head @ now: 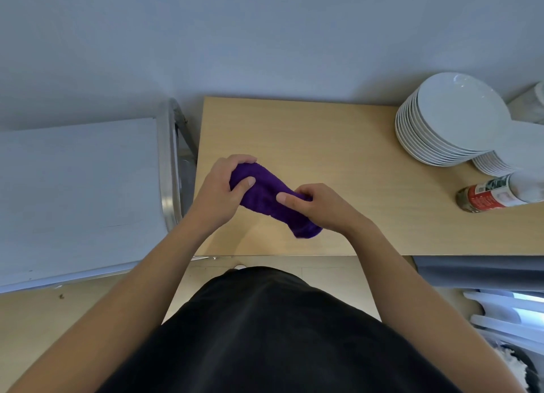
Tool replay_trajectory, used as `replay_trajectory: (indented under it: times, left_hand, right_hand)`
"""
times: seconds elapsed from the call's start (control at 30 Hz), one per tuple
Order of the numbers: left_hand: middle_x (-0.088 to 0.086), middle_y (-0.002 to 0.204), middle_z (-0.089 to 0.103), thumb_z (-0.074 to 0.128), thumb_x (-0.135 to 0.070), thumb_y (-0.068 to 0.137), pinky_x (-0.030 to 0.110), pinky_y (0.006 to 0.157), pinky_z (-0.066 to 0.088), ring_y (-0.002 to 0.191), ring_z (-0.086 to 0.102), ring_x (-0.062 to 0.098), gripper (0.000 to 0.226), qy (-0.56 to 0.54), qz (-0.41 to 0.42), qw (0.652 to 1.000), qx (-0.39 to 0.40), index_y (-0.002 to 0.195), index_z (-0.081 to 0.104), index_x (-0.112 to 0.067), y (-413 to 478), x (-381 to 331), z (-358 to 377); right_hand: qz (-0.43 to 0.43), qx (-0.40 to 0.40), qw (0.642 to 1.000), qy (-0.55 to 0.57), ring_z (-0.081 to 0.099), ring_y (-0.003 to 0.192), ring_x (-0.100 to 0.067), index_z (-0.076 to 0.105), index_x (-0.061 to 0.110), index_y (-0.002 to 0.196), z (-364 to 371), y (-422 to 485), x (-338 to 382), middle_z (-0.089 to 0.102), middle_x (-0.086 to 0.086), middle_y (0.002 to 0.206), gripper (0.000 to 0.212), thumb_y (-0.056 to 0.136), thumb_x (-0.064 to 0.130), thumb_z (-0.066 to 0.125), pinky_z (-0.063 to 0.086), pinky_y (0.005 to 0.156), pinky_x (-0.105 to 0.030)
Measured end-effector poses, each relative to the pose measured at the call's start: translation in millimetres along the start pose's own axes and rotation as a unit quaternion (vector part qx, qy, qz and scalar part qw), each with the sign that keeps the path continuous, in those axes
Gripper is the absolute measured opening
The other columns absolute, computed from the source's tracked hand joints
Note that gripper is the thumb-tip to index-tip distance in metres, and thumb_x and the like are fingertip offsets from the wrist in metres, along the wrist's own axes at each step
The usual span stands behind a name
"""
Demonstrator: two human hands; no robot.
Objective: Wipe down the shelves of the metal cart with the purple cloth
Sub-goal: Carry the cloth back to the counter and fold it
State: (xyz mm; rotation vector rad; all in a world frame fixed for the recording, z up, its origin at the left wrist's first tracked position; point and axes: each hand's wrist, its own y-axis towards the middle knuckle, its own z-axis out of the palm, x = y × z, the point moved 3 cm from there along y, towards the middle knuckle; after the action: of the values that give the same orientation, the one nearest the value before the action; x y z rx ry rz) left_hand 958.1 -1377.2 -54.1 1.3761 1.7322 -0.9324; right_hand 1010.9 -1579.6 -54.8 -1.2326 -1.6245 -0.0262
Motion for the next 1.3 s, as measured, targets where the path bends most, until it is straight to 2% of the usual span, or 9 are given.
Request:
replay_trajectory:
  times: [0.23,0.37,0.53,0.67,0.77,0.9,1.07,1.2,1.3]
  left_hand:
    - [-0.004,0.124,0.052,0.056,-0.016,0.097,0.010,0.083,0.044,0.107,0.049,-0.004,0.034,-0.006,-0.009,0.999,-0.034,0.128,0.052,-0.028,-0.5,1.3,-6.4]
    - [-0.004,0.122,0.051,0.055,-0.017,0.097,0.018,0.088,0.048,0.106,0.049,-0.003,0.032,-0.002,-0.009,0.997,-0.076,0.127,0.052,-0.027,-1.1,5.1,-15.6]
    - [-0.008,0.119,0.049,0.056,-0.017,0.097,0.037,0.095,0.052,0.109,0.048,0.001,0.031,-0.003,-0.004,0.995,-0.098,0.126,0.052,-0.028,-7.5,11.6,-24.3]
    - [-0.010,0.119,0.048,0.056,-0.017,0.097,0.037,0.095,0.052,0.111,0.047,-0.003,0.032,-0.007,0.014,0.995,-0.095,0.125,0.051,-0.032,-15.7,10.0,-22.7]
    - [-0.007,0.122,0.049,0.056,-0.016,0.097,0.034,0.094,0.052,0.111,0.048,0.000,0.032,-0.006,0.021,0.995,-0.102,0.126,0.051,-0.029,-20.4,8.8,-22.8]
    - [-0.004,0.123,0.050,0.056,-0.016,0.097,0.027,0.091,0.052,0.109,0.048,-0.001,0.032,0.001,0.021,0.992,-0.124,0.127,0.052,-0.025,-24.4,11.1,-25.1]
    - [-0.003,0.123,0.050,0.055,-0.017,0.097,0.024,0.088,0.051,0.109,0.049,0.004,0.031,-0.009,0.014,0.992,-0.128,0.127,0.051,-0.024,-29.4,13.5,-27.2]
    - [-0.001,0.123,0.050,0.055,-0.017,0.097,0.023,0.088,0.050,0.108,0.049,0.004,0.030,-0.006,0.009,0.991,-0.135,0.126,0.052,-0.024,-30.5,16.8,-27.8]
    - [-0.001,0.121,0.050,0.055,-0.016,0.097,0.024,0.090,0.049,0.108,0.048,0.008,0.029,0.005,-0.005,0.990,-0.140,0.125,0.052,-0.022,-32.9,23.2,-27.4]
  right_hand:
    - [-0.023,-0.007,0.998,0.050,0.060,0.073,-0.011,0.057,0.015,0.100,12.6,8.6,-1.9,0.065,-0.002,0.091,0.037,0.079,0.039,0.076,0.049,0.063,-0.025]
    - [-0.046,-0.024,0.987,0.155,0.069,0.081,-0.012,0.050,0.029,0.114,15.0,7.3,0.8,0.070,0.001,0.098,0.044,0.080,0.028,0.077,0.058,0.067,-0.025]
    - [-0.059,-0.044,0.981,0.182,0.069,0.089,-0.018,0.058,0.027,0.110,17.4,8.9,-3.6,0.068,0.001,0.104,0.037,0.079,0.031,0.078,0.060,0.071,-0.031]
    - [-0.042,-0.049,0.986,0.154,0.069,0.089,-0.012,0.056,0.023,0.113,23.5,12.0,-7.9,0.070,0.005,0.102,0.045,0.077,0.037,0.079,0.058,0.071,-0.026]
    - [-0.043,-0.076,0.985,0.146,0.065,0.088,-0.008,0.058,0.017,0.105,25.4,11.7,-9.1,0.068,0.006,0.098,0.038,0.078,0.032,0.079,0.053,0.066,-0.016]
    - [-0.062,-0.112,0.983,0.134,0.059,0.105,-0.006,0.058,0.019,0.094,26.5,11.7,-9.3,0.062,0.014,0.112,0.030,0.078,0.036,0.077,0.051,0.088,-0.029]
    - [-0.082,-0.110,0.980,0.144,0.057,0.069,-0.003,0.050,0.010,0.099,30.9,8.6,-0.8,0.062,0.004,0.083,0.023,0.090,0.024,0.066,0.047,0.060,-0.018]
    - [-0.074,-0.112,0.979,0.155,0.064,0.079,-0.010,0.047,0.020,0.108,39.2,9.6,-0.5,0.066,0.001,0.093,0.022,0.093,0.027,0.062,0.050,0.063,-0.022]
    - [-0.068,-0.137,0.974,0.166,0.063,0.085,-0.001,0.052,0.024,0.114,38.8,8.4,1.5,0.065,0.009,0.102,0.029,0.090,0.030,0.066,0.052,0.067,-0.018]
